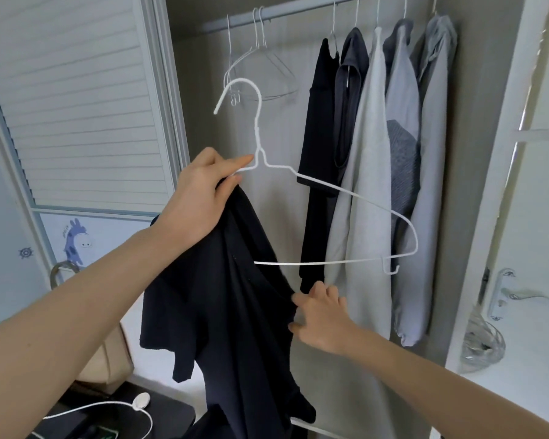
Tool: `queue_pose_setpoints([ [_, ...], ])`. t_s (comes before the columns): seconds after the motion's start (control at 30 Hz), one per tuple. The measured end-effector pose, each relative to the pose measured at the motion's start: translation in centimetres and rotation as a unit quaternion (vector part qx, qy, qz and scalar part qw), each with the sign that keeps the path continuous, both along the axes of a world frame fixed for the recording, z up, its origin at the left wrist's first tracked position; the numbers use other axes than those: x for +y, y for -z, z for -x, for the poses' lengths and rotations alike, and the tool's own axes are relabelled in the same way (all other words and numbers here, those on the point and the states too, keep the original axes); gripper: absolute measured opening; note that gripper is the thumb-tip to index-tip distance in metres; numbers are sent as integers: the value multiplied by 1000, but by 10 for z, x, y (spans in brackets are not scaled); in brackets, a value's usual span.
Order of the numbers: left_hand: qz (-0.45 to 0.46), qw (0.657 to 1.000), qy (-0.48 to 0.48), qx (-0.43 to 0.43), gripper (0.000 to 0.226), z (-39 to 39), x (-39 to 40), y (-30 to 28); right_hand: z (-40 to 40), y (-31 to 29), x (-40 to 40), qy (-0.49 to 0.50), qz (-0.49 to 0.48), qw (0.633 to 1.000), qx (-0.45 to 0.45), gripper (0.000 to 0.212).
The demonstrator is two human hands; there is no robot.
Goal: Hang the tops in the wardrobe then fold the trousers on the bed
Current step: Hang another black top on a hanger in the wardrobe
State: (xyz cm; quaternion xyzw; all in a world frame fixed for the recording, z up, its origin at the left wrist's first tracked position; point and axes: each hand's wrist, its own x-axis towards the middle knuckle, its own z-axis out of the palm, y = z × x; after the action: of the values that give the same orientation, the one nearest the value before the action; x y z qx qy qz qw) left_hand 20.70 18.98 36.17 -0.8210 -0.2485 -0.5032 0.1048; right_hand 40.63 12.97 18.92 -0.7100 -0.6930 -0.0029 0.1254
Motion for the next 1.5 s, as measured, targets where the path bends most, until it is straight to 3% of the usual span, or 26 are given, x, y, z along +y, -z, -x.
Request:
queue_pose_setpoints([
  [0.13, -34, 999, -33, 8, 37, 22, 14, 4, -43, -1, -8, -44, -61, 992, -97, 36],
  [0.33, -44, 992, -90, 80, 41, 47, 33, 30, -97, -38, -17, -54, -70, 995, -44, 31],
  [0.57, -14, 995, -91, 35, 35, 47, 42, 31, -115, -68, -28, -123, -144, 979, -77, 26],
  [0.7, -32, 989, -76, 122, 35, 46, 38, 38, -122, -92, -34, -124, -203, 970, 39, 24],
  [0.8, -22, 992, -51, 111, 33, 25, 32, 37, -99, -105, -30, -144, -195, 955, 171, 18],
  [0.97, 42, 996, -3, 75, 32, -3, 24, 30, -67, -111, -16, -159, -181, 940, 241, 14],
  [1.07, 90, 993, -18, 78, 29, 20, 31, 29, -83, -115, -21, -131, -218, 917, 308, 18],
  [1.17, 131, 987, -38, 87, 34, 35, 35, 36, -92, -121, -31, -148, -196, 904, 349, 22],
  [1.27, 153, 986, -40, 46, 23, 34, 33, 41, -96, -128, -36, -157, -153, 910, 351, 41],
  [1.33, 158, 987, -34, 23, 17, 36, 32, 41, -99, -135, -37, -117, -149, 924, 332, 26],
  [1.5, 162, 986, -38, 9, 13, 46, 39, 41, -92, -138, -47, -97, -114, 954, 260, 27],
])
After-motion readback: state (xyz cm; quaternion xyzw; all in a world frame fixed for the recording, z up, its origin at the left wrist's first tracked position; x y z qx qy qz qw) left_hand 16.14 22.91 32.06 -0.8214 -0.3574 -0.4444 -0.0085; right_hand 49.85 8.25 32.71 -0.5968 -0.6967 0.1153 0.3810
